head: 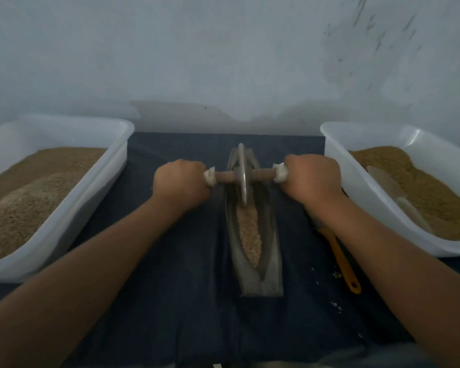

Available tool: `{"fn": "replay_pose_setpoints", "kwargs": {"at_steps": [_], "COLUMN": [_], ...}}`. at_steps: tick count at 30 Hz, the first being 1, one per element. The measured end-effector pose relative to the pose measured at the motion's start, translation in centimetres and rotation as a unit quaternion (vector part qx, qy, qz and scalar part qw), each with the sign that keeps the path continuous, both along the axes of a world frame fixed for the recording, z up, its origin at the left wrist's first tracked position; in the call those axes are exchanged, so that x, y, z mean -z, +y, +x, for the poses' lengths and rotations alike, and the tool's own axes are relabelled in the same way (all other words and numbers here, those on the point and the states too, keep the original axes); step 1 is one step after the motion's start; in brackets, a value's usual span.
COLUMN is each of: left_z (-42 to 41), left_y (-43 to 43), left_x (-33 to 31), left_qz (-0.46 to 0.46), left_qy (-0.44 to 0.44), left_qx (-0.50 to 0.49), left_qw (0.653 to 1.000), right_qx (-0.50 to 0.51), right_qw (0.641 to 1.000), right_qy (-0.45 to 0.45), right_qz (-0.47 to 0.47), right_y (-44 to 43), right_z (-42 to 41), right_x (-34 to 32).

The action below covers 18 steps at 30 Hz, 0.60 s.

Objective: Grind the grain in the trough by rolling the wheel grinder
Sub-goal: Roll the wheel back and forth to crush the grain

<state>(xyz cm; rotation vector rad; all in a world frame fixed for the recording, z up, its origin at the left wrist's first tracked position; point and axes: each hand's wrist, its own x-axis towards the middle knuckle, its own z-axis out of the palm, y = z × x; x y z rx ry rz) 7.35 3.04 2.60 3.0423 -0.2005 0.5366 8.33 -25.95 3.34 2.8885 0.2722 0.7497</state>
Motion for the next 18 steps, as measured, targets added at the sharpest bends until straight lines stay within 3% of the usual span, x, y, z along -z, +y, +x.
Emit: {"fn": "replay_pose_setpoints", "kwargs": {"at_steps": [3, 8, 12, 18], "left_z": [-4.1, -10.7, -6.2, -0.1], "left_y": [0.8, 2.6, 1.5, 0.3], "left_x": [1.0, 1.8, 1.1, 0.0], "left_qz": [0.012, 0.042, 0.070, -0.028], "left_qy": [-0.013, -0.124, -0.089, 0.009], "left_qx": [0.020, 0.134, 0.090, 0.014], "left_qw": [1.000, 0.982, 0.989, 0.999], "right_qx": [-0.026, -0.078, -0.026, 0.004], "right_qw": [0.997, 0.995, 0.999, 1.000], "right_qy": [0.069, 0.001, 0.007, 0.017], "right_qz": [0.023, 0.065, 0.033, -0.021], "right_y": [-0.8, -2.8, -1.6, 0.7], "right_z": [-2.9, -11.9, -8.1, -0.3], "right_x": [0.2, 2.2, 1.9, -1.2]}}
